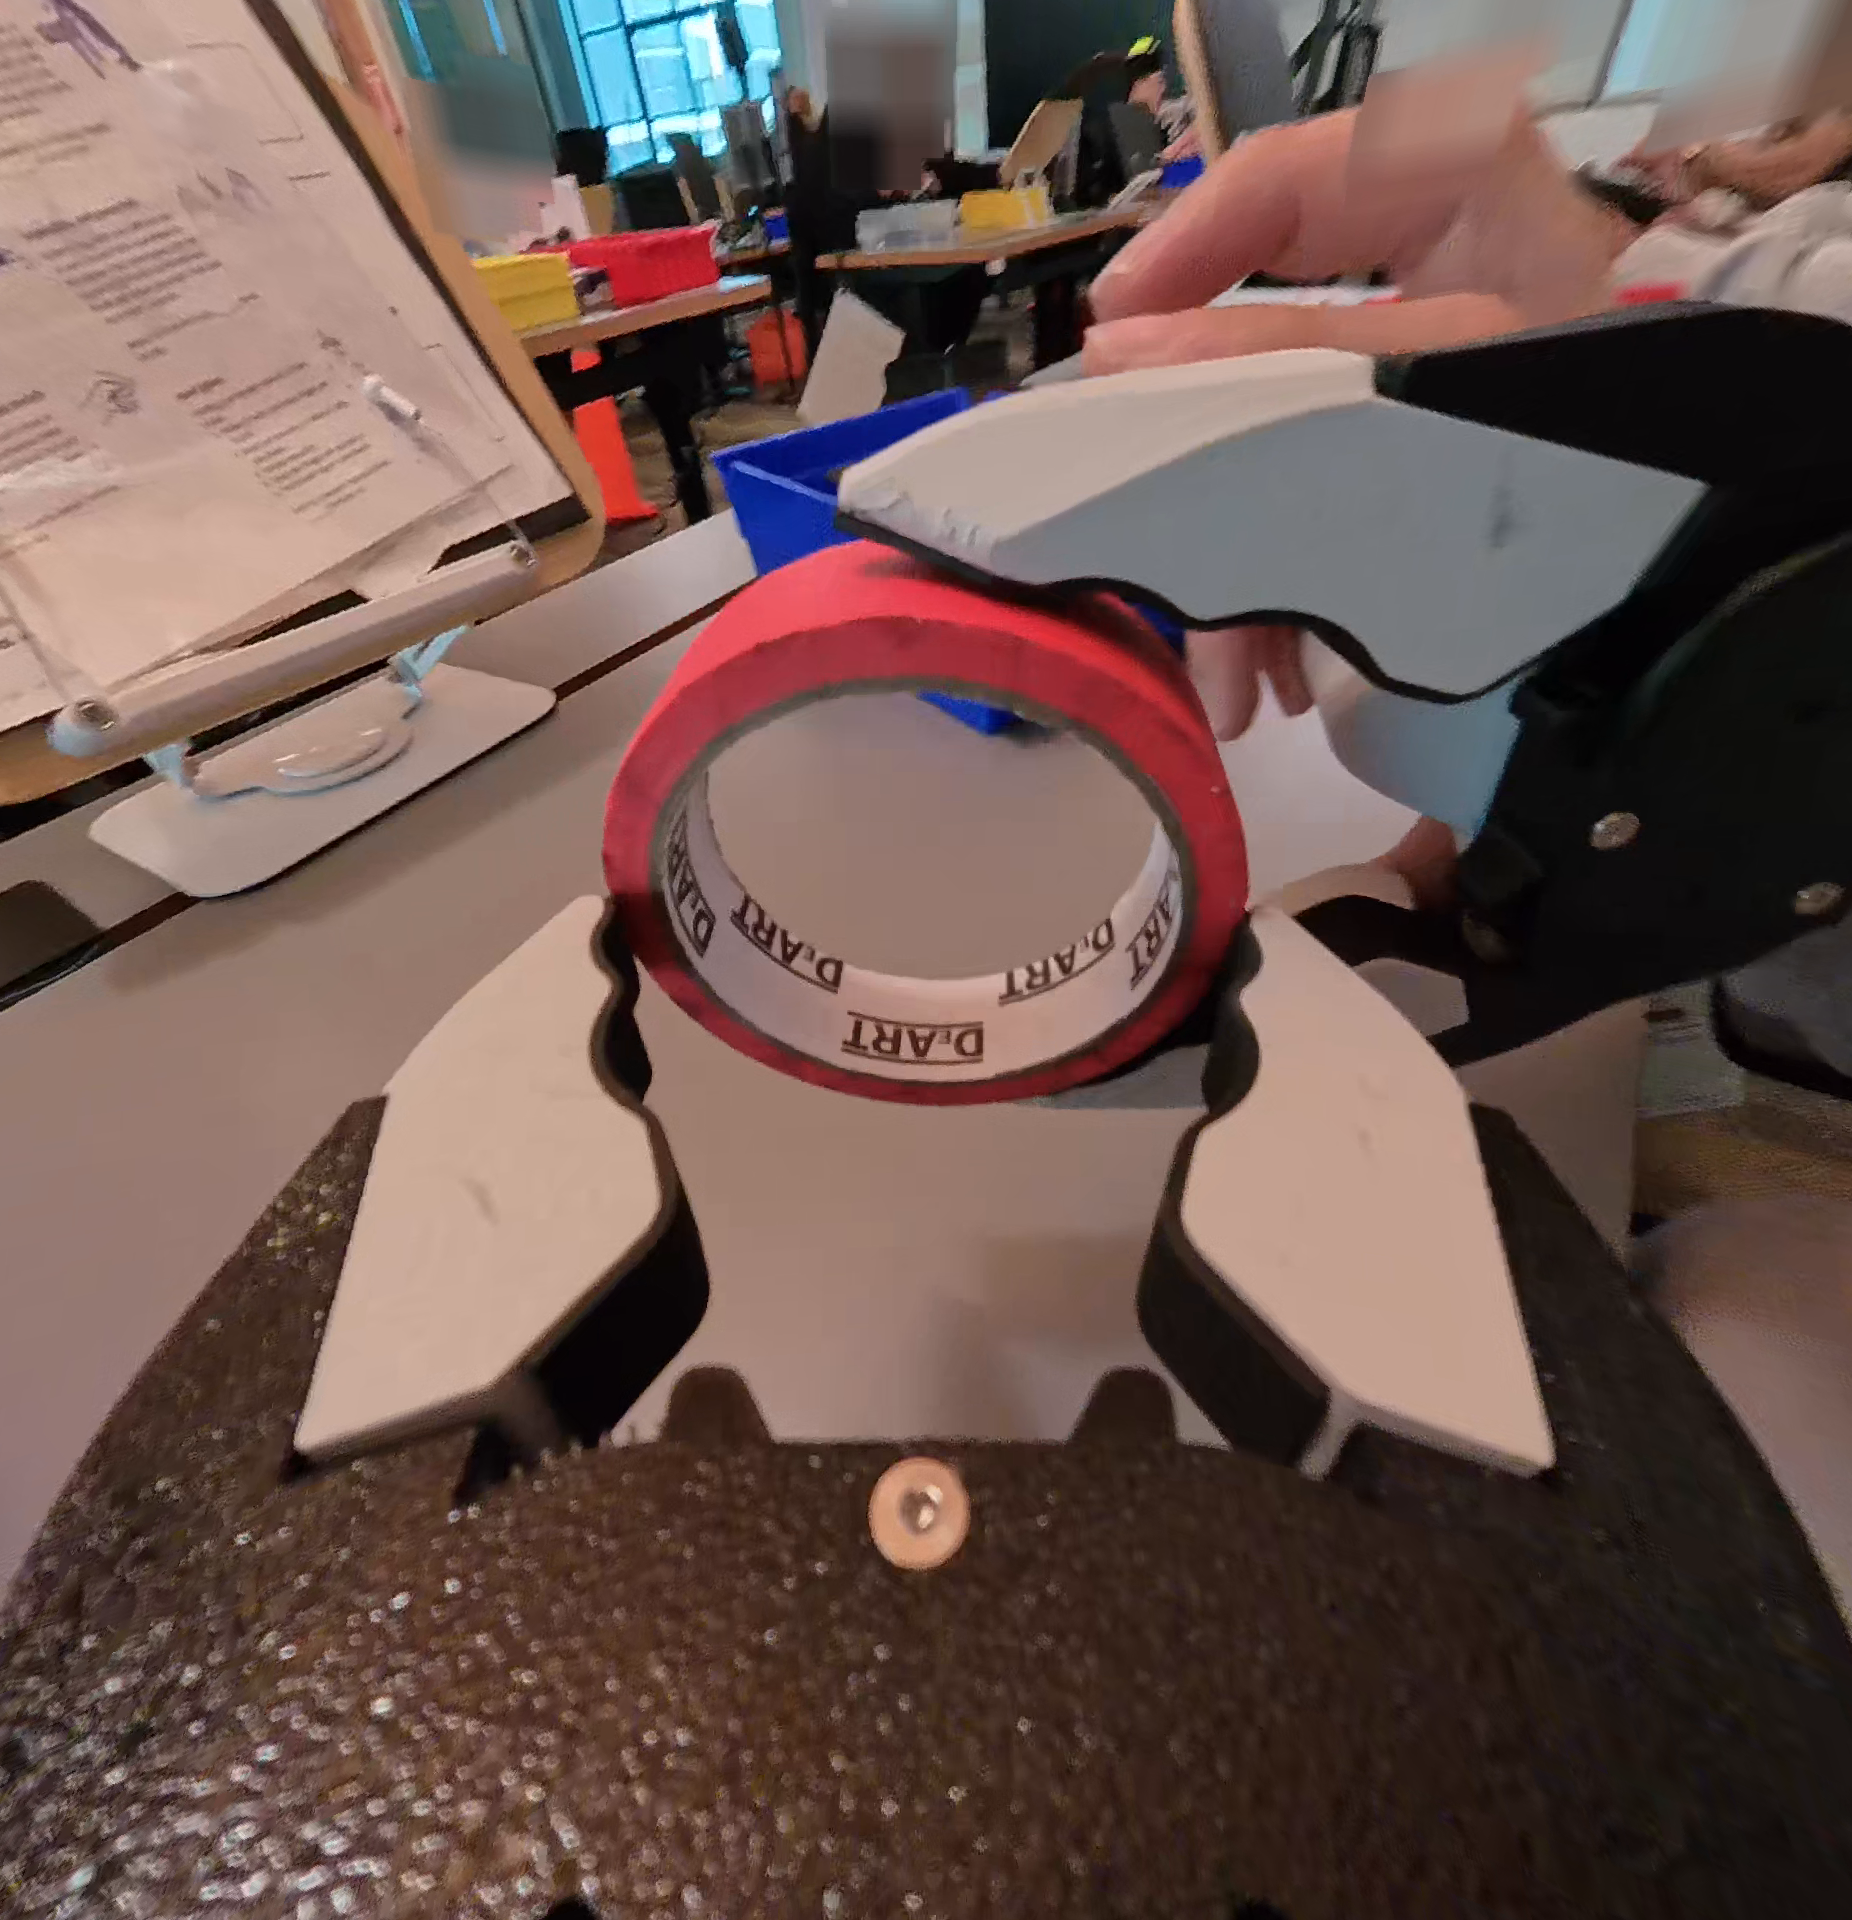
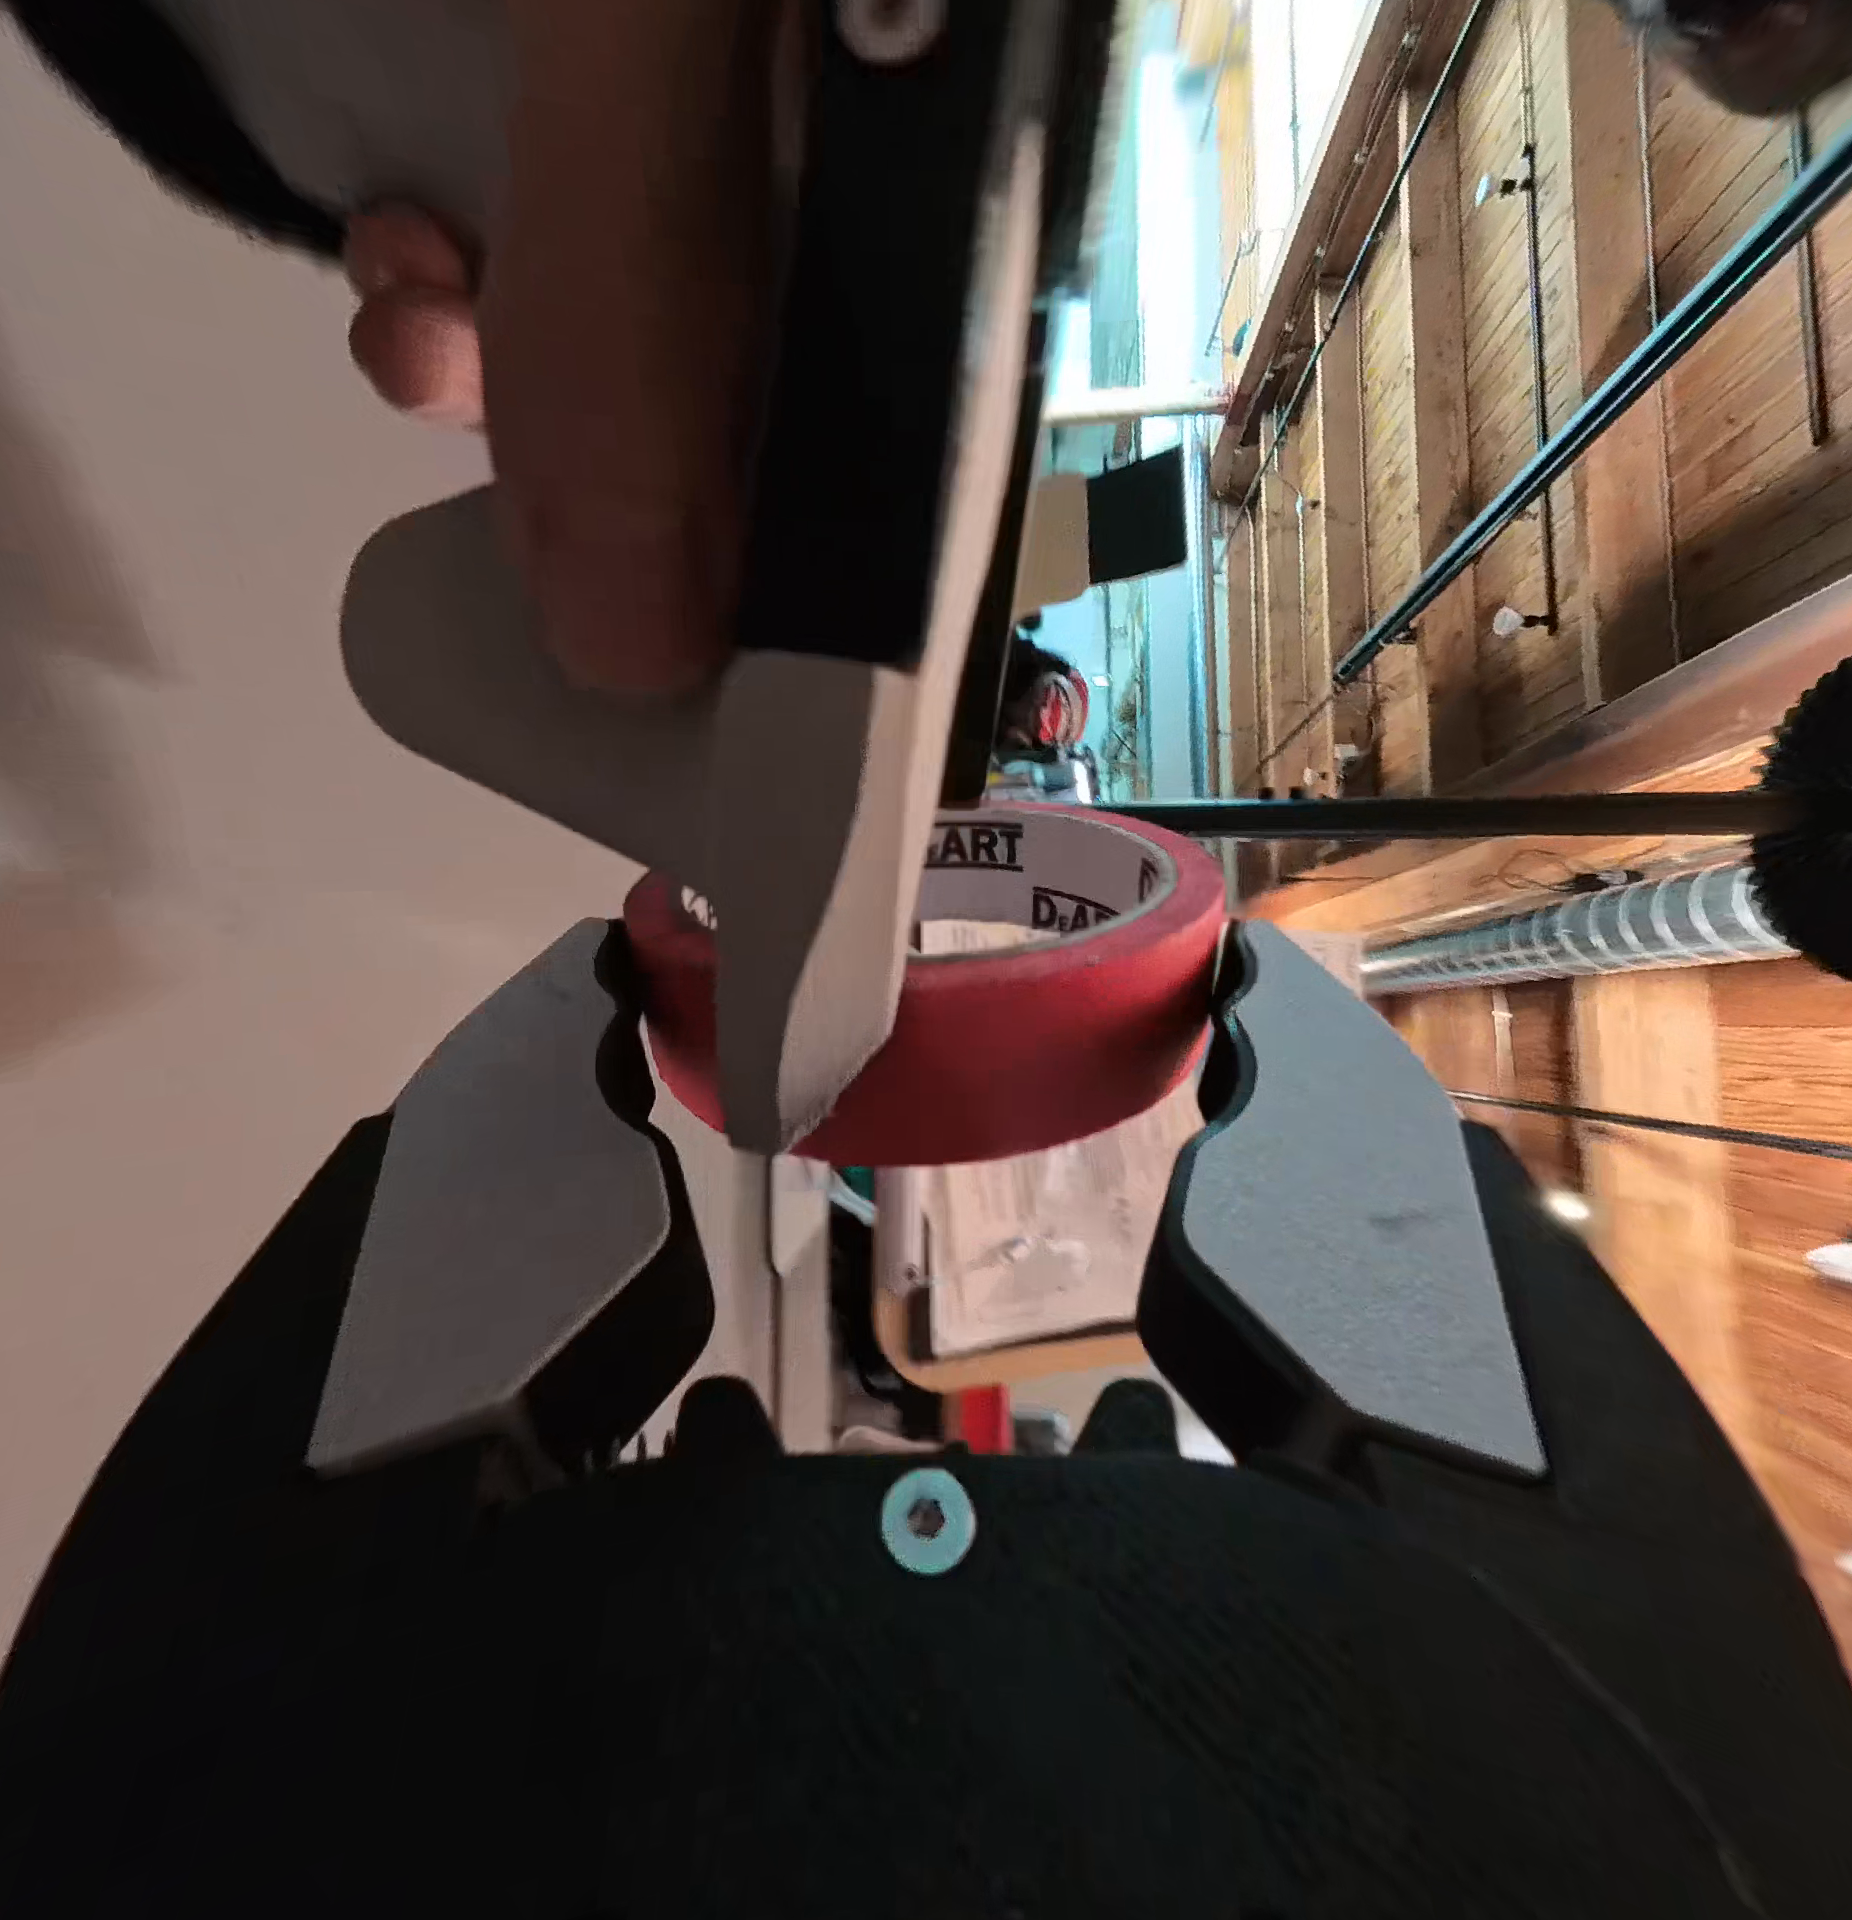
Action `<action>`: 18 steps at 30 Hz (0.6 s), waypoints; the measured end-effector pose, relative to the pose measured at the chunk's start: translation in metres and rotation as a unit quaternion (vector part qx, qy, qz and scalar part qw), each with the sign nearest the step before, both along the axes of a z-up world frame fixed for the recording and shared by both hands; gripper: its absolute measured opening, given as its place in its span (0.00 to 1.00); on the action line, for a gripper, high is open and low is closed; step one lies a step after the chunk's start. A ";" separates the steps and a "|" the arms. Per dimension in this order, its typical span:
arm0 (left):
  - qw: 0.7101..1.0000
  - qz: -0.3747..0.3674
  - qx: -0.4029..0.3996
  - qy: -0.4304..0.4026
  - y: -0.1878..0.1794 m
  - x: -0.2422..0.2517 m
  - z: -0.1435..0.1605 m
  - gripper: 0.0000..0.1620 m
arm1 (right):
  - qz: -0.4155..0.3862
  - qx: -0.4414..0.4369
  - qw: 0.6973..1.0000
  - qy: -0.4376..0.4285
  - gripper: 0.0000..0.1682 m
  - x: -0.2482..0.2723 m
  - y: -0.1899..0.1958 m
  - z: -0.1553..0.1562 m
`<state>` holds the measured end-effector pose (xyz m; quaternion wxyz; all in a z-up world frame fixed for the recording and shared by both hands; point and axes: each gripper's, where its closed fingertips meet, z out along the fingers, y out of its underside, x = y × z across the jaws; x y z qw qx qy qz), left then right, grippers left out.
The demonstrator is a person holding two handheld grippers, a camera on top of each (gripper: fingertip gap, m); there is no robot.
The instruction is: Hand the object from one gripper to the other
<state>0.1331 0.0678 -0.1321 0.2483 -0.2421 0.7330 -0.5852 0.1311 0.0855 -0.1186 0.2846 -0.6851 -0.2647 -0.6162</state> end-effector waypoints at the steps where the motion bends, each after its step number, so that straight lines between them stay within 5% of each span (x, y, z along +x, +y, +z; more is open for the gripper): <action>1: 1.000 -0.009 -0.013 0.001 0.001 -0.001 0.003 0.65 | 0.021 0.023 0.999 0.028 0.61 -0.004 0.000 0.004; 4: 0.999 -0.024 -0.037 -0.007 0.009 -0.002 0.012 0.65 | 0.105 0.118 0.974 0.162 0.62 -0.024 -0.003 0.025; 7: 0.993 -0.086 -0.070 -0.035 0.009 -0.016 0.027 0.65 | 0.167 0.216 0.899 0.342 0.72 -0.035 -0.013 0.046; 13: 0.975 -0.177 -0.030 -0.127 0.002 -0.048 0.035 0.65 | 0.246 0.265 0.767 0.529 0.66 -0.049 -0.015 0.051; 18: 0.963 -0.216 0.001 -0.159 -0.009 -0.063 0.029 0.65 | 0.267 0.213 0.762 0.550 0.67 -0.068 -0.005 0.037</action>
